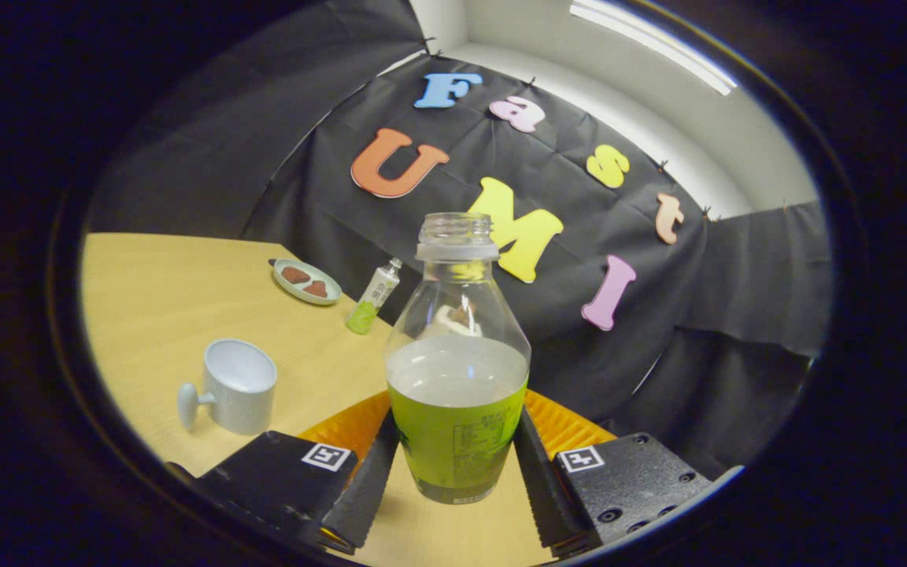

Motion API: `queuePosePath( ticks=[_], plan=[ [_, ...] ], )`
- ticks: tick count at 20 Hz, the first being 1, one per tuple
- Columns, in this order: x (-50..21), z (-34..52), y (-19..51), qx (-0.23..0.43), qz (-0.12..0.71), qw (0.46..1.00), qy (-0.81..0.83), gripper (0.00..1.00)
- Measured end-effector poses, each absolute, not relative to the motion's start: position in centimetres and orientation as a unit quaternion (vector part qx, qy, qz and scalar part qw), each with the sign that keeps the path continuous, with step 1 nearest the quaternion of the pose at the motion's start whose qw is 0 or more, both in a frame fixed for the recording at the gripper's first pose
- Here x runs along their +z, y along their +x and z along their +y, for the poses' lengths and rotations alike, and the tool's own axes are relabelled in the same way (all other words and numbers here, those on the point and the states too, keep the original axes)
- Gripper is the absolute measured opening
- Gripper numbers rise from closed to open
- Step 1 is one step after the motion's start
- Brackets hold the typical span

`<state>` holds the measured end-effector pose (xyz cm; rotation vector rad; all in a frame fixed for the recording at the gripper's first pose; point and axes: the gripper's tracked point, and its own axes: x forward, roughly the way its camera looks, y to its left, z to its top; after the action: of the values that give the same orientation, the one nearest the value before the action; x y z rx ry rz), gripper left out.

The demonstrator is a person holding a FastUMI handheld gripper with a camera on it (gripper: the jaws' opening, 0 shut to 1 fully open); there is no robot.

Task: Take the bottle from table, then pour the juice into the cup, finally place the bottle on the coaster

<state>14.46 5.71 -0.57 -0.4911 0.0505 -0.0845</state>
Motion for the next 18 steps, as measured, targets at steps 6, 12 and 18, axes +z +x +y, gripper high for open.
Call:
queuePosePath(
  ticks=[6,12,18],
  plan=[
    [0.7,2.7,15.6,-0.026,0.023,0.986,-0.164,0.81],
    [0.2,2.4,17.3,-0.005,0.013,0.986,-0.164,0.81],
    [-1.3,3.4,21.8,0.029,0.027,0.991,-0.127,0.81]
  ],
)
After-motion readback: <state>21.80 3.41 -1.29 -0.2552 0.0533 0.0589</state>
